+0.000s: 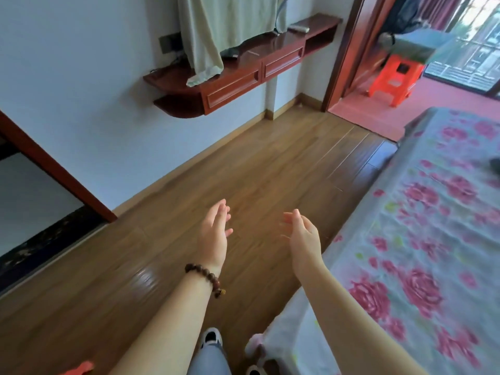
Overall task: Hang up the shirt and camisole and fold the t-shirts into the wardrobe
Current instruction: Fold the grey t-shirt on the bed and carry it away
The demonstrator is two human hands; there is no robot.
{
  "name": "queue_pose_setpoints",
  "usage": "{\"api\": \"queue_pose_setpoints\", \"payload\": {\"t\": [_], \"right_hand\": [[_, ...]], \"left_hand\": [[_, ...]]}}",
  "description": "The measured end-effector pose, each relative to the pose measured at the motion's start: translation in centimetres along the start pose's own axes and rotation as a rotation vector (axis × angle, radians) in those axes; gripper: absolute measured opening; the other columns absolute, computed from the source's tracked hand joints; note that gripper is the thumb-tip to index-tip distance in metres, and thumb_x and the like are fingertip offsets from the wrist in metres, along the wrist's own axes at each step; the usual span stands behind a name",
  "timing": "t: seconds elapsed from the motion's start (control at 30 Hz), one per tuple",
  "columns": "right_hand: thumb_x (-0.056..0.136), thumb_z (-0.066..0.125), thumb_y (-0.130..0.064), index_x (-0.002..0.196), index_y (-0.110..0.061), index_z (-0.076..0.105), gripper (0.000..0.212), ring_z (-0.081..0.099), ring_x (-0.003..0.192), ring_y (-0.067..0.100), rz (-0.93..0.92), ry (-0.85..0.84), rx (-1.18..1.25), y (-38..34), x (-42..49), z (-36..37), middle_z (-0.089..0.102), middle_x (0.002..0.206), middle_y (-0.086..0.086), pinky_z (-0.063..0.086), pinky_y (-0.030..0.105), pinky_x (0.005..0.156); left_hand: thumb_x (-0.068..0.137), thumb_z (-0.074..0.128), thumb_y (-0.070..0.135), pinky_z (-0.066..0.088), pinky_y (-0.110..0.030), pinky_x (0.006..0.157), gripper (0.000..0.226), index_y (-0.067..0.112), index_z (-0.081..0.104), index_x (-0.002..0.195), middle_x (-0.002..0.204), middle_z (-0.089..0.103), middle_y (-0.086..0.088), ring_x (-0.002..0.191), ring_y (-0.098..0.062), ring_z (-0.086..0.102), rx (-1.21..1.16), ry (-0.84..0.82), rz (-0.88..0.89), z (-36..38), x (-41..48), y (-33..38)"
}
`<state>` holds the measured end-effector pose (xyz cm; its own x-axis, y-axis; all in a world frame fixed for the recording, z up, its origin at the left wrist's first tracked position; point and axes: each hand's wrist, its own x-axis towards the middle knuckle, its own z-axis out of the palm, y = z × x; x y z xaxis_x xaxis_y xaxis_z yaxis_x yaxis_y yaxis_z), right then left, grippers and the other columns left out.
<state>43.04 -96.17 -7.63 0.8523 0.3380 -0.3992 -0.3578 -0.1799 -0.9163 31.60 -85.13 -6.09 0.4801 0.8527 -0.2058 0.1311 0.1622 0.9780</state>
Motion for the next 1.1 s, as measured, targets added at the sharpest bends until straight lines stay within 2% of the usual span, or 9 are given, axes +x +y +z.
{"api": "queue_pose_setpoints", "payload": {"t": [0.23,0.47,0.6,0.8,1.1], "right_hand": [[0.1,0.041,-0.038,0.092,-0.02,0.067,0.032,0.065,0.094,0.014,0.046,0.149,0.064,-1.4,8.0,2.9,0.068,0.095,0.0,0.053,0.035,0.086],[0.1,0.042,-0.036,0.093,-0.017,0.067,0.033,0.066,0.093,0.016,0.046,0.269,0.162,-5.4,18.5,10.1,0.069,0.097,0.003,0.053,0.037,0.086],[0.1,0.041,-0.037,0.096,-0.017,0.066,0.033,0.065,0.093,0.014,0.058,0.354,0.2,-8.1,23.1,11.4,0.068,0.096,0.0,0.053,0.033,0.086],[0.1,0.04,-0.04,0.099,-0.019,0.063,0.031,0.063,0.096,0.014,0.097,0.5,0.228,-10.3,28.8,9.2,0.066,0.101,-0.002,0.052,0.027,0.085],[0.1,0.04,-0.038,0.097,-0.02,0.062,0.029,0.064,0.096,0.016,0.097,0.62,0.296,-15.7,44.1,-0.1,0.066,0.1,0.0,0.052,0.035,0.092]], "left_hand": [[0.099,0.037,0.045,0.051,-0.035,0.093,0.042,0.021,0.052,0.131,0.123,0.058,0.003,0.114,-0.009,0.056,0.049,-0.146,-0.024,3.3,10.5,0.4],[0.098,0.033,0.051,0.049,-0.025,0.089,0.048,0.024,0.048,0.135,0.127,0.055,0.007,0.115,-0.007,0.054,0.192,-0.32,0.035,5.2,25.1,2.8],[0.098,0.032,0.051,0.048,-0.021,0.086,0.049,0.024,0.048,0.136,0.127,0.055,0.009,0.116,-0.007,0.054,0.219,-0.394,0.036,7.8,31.4,4.5],[0.099,0.034,0.049,0.048,-0.023,0.085,0.044,0.026,0.05,0.133,0.124,0.056,0.009,0.113,-0.005,0.055,0.224,-0.512,-0.016,14.8,37.3,4.6],[0.1,0.033,0.046,0.049,-0.03,0.092,0.045,0.022,0.049,0.134,0.126,0.056,0.005,0.114,-0.01,0.054,0.23,-0.634,-0.014,32.9,45.8,5.7]]}}
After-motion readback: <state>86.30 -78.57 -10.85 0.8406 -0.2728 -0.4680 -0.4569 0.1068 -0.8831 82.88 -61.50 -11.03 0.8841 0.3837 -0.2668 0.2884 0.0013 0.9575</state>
